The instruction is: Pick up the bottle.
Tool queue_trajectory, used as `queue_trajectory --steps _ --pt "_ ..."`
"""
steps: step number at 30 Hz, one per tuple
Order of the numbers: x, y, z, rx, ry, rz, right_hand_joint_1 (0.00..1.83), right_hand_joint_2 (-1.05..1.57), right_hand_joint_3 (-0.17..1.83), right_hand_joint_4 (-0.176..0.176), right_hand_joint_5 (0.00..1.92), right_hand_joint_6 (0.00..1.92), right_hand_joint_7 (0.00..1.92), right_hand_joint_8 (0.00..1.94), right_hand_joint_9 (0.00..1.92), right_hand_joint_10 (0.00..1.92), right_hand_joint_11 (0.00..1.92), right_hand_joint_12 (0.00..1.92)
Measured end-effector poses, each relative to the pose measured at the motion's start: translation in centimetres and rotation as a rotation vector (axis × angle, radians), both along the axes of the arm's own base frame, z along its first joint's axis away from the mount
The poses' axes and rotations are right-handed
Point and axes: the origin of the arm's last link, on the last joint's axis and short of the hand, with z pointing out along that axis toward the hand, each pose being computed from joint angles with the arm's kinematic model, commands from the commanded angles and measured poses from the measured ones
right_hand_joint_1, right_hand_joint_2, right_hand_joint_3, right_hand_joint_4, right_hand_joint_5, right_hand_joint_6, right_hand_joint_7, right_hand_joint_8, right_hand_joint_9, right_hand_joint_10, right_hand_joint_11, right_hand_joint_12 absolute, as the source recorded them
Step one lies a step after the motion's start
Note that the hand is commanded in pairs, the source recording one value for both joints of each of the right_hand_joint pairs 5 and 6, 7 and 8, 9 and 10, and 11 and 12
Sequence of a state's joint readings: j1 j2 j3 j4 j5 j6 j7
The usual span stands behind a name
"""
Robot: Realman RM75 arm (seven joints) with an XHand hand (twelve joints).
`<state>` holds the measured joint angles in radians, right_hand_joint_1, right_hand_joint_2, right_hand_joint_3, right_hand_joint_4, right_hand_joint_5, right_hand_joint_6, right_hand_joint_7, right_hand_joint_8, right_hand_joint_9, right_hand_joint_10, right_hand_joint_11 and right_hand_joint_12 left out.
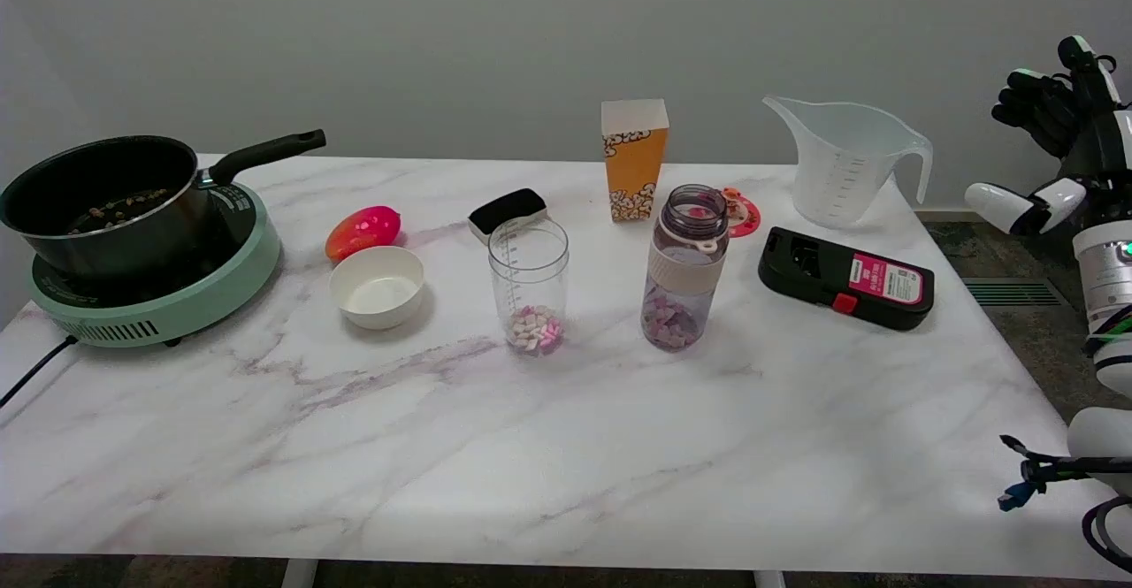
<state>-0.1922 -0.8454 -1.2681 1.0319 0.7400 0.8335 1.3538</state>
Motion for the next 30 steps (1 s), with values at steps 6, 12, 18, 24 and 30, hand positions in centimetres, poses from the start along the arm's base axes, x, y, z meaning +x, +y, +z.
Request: queue_trajectory --steps 6,12,18,24,30 --pt "0.2 0.1 0.4 -0.007 -0.011 0.011 1.30 -0.73 1.50 0.000 0.15 0.15 0.45 0.45 0.45 0.45 0.47 0.47" --pt "0.1 0.1 0.7 0.007 -0.052 0.033 1.29 -0.72 1.41 0.000 0.14 0.14 0.46 0.46 0.47 0.47 0.47 0.47" --pt "-0.2 -0.3 0.4 0.044 -0.105 0.050 1.28 -0.72 1.44 0.000 0.12 0.12 0.44 0.44 0.44 0.44 0.42 0.42" --pt "-0.6 -0.6 0.0 0.090 -0.179 0.083 1.28 -0.68 1.42 0.000 0.13 0.13 0.43 0.43 0.43 0.43 0.39 0.39" --pt "-0.9 -0.9 -0.3 0.138 -0.250 0.122 1.28 -0.66 1.39 0.000 0.13 0.13 0.43 0.43 0.43 0.43 0.36 0.36"
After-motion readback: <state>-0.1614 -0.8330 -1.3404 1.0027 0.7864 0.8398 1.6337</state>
